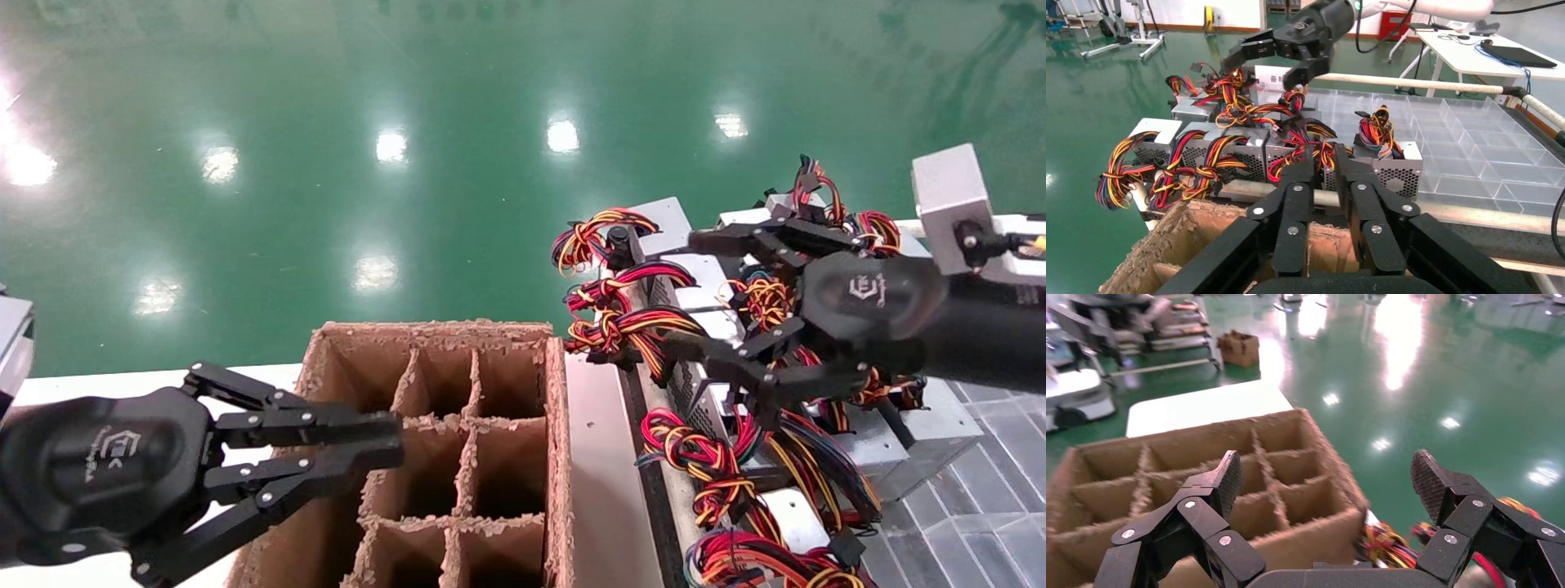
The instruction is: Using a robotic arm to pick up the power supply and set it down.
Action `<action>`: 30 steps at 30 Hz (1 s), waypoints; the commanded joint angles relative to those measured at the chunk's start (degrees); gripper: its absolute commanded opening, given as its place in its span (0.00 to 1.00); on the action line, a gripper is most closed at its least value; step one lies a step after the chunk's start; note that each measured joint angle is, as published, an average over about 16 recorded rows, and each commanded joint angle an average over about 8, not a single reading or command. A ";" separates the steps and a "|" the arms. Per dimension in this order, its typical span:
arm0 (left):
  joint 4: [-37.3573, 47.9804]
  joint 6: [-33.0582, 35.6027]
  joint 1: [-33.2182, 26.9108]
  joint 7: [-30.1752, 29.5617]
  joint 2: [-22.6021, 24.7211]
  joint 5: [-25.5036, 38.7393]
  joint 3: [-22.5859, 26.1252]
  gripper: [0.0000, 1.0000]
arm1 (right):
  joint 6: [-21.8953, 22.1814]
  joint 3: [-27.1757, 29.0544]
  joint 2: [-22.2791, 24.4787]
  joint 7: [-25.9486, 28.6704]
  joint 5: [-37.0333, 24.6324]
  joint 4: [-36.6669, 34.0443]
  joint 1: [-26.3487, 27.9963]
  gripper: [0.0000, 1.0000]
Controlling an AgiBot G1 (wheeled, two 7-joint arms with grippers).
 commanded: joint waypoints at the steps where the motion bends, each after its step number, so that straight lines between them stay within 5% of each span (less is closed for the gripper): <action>1: 0.00 0.00 0.00 0.00 0.00 0.00 0.00 1.00 | 0.11 2.13 0.11 0.99 -0.21 2.38 -2.01 1.00; 30: 0.01 -0.01 0.01 0.00 0.00 0.00 0.00 1.00 | 1.42 29.96 1.47 13.68 -2.98 33.42 -28.37 1.00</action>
